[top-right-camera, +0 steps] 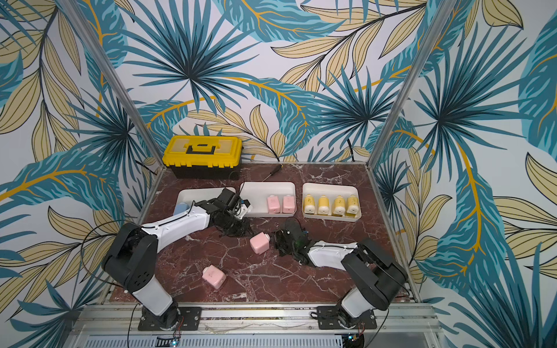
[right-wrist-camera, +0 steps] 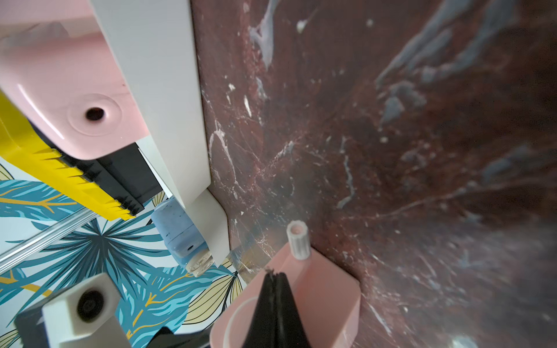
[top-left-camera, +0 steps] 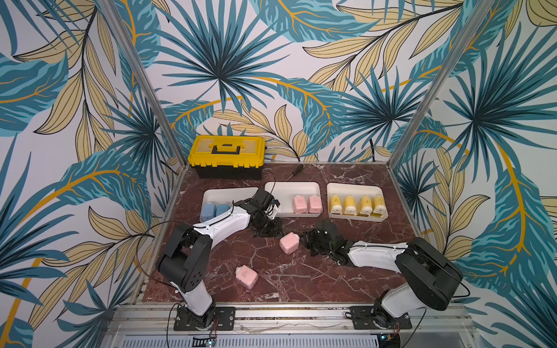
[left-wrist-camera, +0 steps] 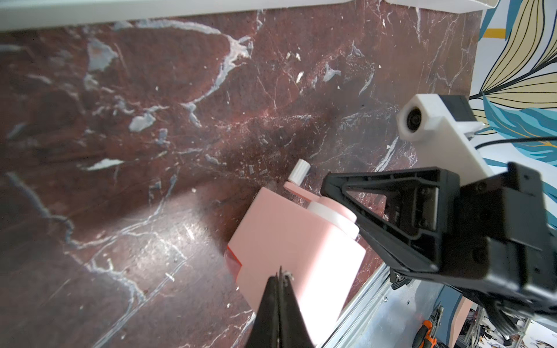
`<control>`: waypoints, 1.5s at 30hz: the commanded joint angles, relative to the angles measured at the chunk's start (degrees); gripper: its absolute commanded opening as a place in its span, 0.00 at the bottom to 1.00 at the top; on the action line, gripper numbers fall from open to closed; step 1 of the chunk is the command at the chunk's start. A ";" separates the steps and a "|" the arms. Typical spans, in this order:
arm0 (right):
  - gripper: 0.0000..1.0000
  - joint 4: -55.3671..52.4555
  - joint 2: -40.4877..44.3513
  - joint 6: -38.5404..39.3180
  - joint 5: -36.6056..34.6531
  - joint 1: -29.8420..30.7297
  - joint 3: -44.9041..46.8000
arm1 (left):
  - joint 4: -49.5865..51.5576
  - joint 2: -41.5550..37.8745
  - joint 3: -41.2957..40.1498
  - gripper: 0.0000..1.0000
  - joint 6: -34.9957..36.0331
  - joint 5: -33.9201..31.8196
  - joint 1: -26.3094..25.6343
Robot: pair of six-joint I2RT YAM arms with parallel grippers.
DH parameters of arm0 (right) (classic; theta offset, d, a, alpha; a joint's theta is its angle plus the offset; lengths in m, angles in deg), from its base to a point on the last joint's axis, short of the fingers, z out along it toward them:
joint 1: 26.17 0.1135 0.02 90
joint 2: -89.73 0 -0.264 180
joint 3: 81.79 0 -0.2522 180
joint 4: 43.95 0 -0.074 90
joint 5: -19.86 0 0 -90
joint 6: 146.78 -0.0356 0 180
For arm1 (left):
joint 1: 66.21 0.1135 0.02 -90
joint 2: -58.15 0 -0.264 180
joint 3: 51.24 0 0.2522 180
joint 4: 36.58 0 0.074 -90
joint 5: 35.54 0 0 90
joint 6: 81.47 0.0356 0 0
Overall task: Place the pencil sharpeners by color into the storage box
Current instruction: Adjust the pencil sharpener at the center of the board, then pick up the pencil sharpener from the center of the board.
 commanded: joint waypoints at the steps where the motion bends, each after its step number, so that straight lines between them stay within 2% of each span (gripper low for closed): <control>1: 0.00 -2.35 -1.42 2.07 1.59 -0.30 -1.79 | -0.71 -2.79 -2.45 0.07 -1.42 -1.23 -0.26; 7: 0.00 -7.78 0.99 4.83 0.04 -1.33 -3.29 | -0.67 -6.23 -5.40 0.08 -2.18 -4.57 0.29; 10: 0.00 -12.35 5.00 7.50 -1.14 -2.60 -2.90 | -0.49 -6.88 -5.07 0.14 -2.27 -5.27 1.21; 14: 0.00 -23.55 13.30 14.17 -2.89 -5.05 -3.64 | 4.14 -8.72 -1.80 0.48 0.19 -8.17 2.50; 17: 0.00 -37.42 20.43 21.44 -5.67 -6.62 -6.41 | 9.54 -10.24 2.98 0.68 4.99 -8.92 2.53; 24: 0.02 -60.71 29.46 37.35 -6.51 -11.26 -16.53 | 21.46 -11.29 11.30 0.99 16.44 -14.20 -3.21; 29: 0.03 -68.84 30.29 45.81 -4.01 -13.81 -22.38 | 24.60 -6.86 13.19 0.99 21.78 -23.84 -13.08; 32: 0.03 -70.52 30.92 47.93 -3.01 -14.37 -23.50 | 24.60 -3.00 14.47 0.99 22.46 -28.21 -16.42; 42: 0.04 -69.97 35.93 48.29 -0.79 -15.78 -18.58 | 24.57 5.72 20.25 0.99 23.26 -30.68 -17.62; 45: 0.04 -69.79 37.21 48.08 -0.59 -16.38 -17.32 | 24.60 8.60 21.51 0.99 22.65 -29.56 -17.62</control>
